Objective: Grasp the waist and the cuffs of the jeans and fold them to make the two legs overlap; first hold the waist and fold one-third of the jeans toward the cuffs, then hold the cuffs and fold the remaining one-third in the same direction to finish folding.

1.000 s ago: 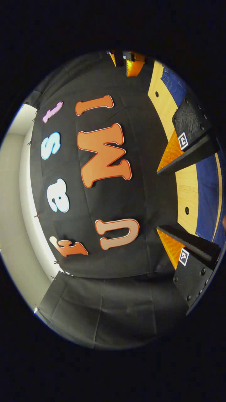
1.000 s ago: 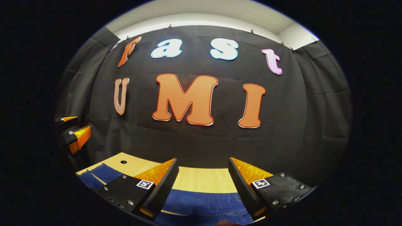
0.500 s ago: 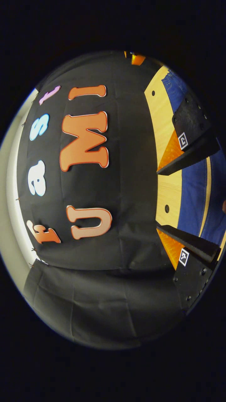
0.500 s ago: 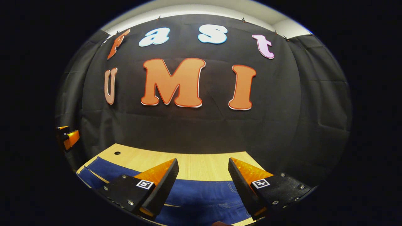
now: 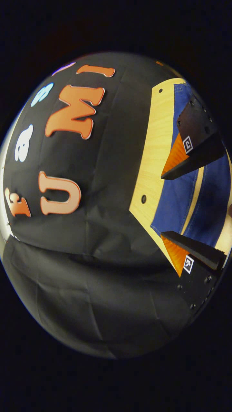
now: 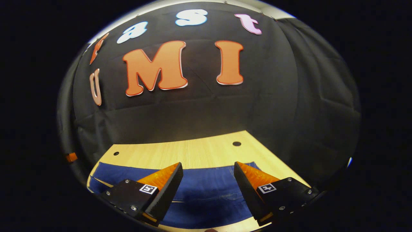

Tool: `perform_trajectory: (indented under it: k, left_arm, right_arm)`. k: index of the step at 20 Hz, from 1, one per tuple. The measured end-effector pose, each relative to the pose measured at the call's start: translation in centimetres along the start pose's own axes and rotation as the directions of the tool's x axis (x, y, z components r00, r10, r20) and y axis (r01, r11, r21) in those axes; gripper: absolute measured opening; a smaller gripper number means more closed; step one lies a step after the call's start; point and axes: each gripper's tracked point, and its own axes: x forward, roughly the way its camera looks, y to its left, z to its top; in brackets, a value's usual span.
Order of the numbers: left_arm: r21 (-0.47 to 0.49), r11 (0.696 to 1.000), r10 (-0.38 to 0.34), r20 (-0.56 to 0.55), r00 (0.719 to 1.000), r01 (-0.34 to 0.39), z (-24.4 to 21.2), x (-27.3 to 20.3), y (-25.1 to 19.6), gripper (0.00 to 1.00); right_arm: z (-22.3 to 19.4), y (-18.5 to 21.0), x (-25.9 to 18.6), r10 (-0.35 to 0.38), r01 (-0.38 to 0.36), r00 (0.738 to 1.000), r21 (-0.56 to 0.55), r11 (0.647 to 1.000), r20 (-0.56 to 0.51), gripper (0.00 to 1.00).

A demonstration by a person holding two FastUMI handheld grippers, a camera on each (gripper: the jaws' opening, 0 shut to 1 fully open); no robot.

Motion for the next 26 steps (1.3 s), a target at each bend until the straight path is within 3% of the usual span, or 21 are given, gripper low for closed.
perform_trajectory:
  k: [7,14,20,26]
  left_arm:
    - [-0.176,0.981,0.054,-0.182,0.982,-0.086,-5.5,1.7,5.6,0.96]
    - [-0.329,0.927,0.066,-0.326,0.943,-0.179,-10.7,2.9,9.7,0.96]
    - [-0.532,0.808,0.008,-0.421,0.907,-0.254,-15.5,4.7,12.5,0.97]
    - [-0.63,0.713,-0.038,-0.473,0.88,-0.308,-17.3,4.4,13.7,0.97]
  right_arm:
    - [-5.1,-4.2,1.0,-0.04,0.073,0.982,0.177,0.982,-0.185,0.98]
    - [-9.7,-6.6,1.0,-0.036,0.138,0.941,0.285,0.949,-0.336,0.97]
    - [-12.9,-8.3,1.4,0.004,0.225,0.905,0.487,0.844,-0.425,0.98]
    - [-14.5,-9.2,1.4,0.024,0.273,0.877,0.54,0.796,-0.479,0.98]
